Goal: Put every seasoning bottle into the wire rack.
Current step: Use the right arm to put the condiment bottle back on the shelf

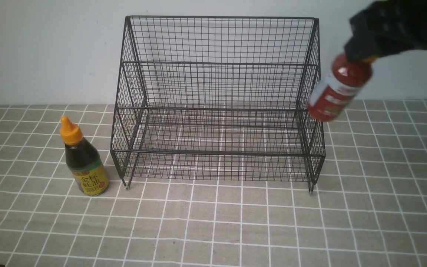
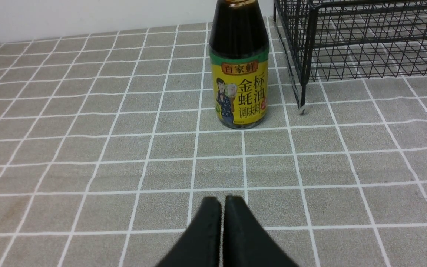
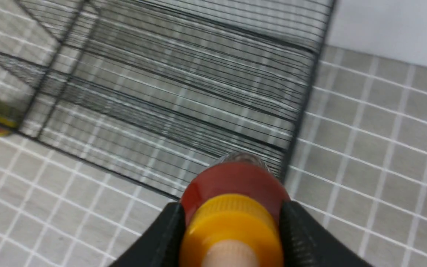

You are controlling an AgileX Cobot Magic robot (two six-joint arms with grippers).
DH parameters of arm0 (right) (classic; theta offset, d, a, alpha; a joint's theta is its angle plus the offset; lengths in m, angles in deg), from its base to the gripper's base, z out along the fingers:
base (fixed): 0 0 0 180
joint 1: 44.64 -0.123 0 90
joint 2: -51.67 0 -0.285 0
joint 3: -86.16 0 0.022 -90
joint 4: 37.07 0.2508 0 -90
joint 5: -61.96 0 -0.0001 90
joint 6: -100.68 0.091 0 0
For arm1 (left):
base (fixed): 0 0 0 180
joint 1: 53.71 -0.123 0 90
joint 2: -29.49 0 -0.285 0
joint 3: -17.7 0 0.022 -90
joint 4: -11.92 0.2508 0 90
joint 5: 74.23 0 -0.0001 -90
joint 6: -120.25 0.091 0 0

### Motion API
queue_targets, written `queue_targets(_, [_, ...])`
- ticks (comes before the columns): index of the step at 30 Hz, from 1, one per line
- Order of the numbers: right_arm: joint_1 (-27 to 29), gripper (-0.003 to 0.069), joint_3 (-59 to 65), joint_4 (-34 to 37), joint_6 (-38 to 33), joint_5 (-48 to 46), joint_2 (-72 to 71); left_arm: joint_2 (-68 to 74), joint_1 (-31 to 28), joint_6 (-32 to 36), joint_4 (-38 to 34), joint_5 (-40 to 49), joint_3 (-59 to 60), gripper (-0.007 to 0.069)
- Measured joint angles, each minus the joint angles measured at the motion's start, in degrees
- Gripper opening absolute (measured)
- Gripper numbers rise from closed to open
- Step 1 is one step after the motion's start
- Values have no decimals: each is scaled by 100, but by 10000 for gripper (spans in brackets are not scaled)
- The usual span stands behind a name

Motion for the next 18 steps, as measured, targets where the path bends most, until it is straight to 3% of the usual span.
queue_targets(6, [-311,297,-51,-82,0,347,679,0,0,0,0,0,0,-7])
queue_targets(18, [-316,297,-51,-128,0,698,1719,0,0,0,0,0,0,-7])
